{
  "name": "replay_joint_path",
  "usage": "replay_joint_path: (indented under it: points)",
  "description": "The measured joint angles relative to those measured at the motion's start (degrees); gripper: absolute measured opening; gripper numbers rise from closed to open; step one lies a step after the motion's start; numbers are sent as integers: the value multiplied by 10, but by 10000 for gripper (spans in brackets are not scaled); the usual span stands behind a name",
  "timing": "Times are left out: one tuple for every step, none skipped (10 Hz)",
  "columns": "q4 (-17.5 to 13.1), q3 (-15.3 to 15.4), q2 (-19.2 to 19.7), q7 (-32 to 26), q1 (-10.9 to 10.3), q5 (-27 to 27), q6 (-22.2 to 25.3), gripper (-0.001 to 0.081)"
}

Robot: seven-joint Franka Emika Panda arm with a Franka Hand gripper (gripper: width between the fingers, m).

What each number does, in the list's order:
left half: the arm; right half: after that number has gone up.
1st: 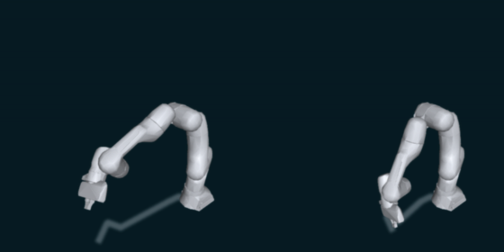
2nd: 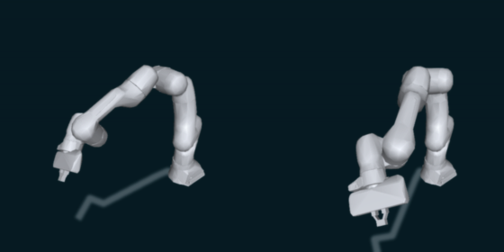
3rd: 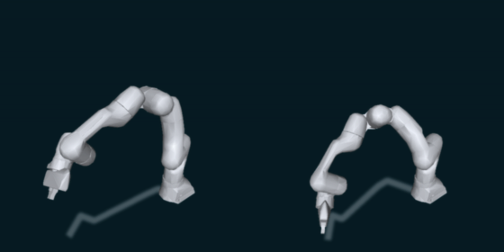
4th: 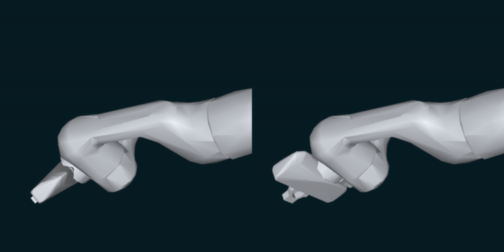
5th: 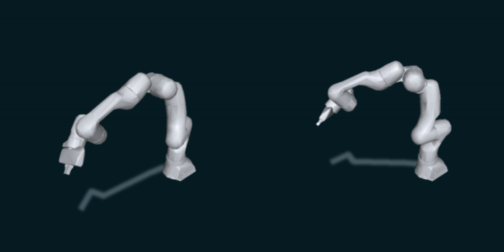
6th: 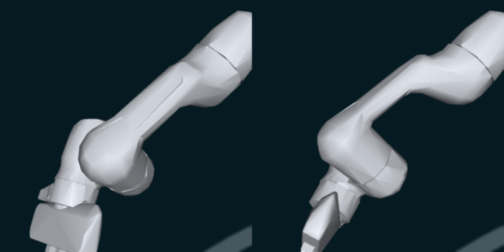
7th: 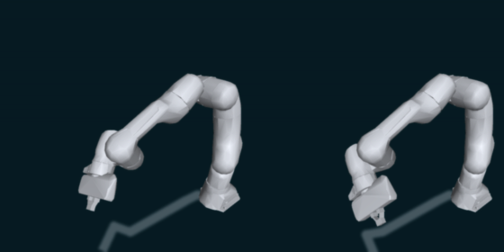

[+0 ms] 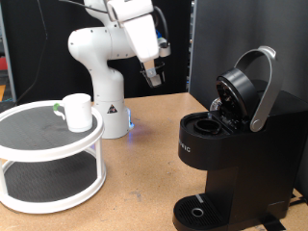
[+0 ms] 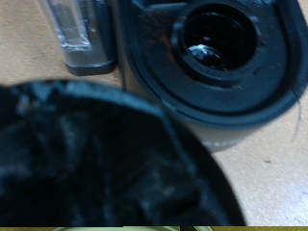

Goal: Make a cup of coffee with the keurig machine

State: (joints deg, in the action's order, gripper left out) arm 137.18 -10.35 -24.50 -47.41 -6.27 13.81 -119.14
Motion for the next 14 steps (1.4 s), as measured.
replay_joint_path:
  points:
    - [-14, 1, 11, -3, -5, 0, 10, 464]
    - [-26, 1, 22, -5, -10, 4, 12, 464]
    - [-37, 2, 32, -8, -15, 9, 12, 464]
    - [-45, 2, 40, -13, -17, 14, 11, 464]
    - [-51, 2, 45, -19, -18, 19, 11, 464]
    - [-57, 2, 50, -24, -18, 25, 9, 464]
    - [-60, 2, 53, -25, -18, 30, -2, 464]
    - [-62, 2, 56, -25, -18, 34, -11, 464]
    - [-67, 3, 62, -23, -18, 35, -18, 464]
    - [-70, 6, 70, -21, -18, 35, -30, 464]
    - [-72, 9, 78, -19, -18, 35, -42, 464]
    - [-73, 12, 85, -17, -18, 35, -53, 464]
    - [-74, 15, 90, -17, -18, 35, -56, 464]
    - [-74, 16, 93, -16, -18, 35, -61, 464]
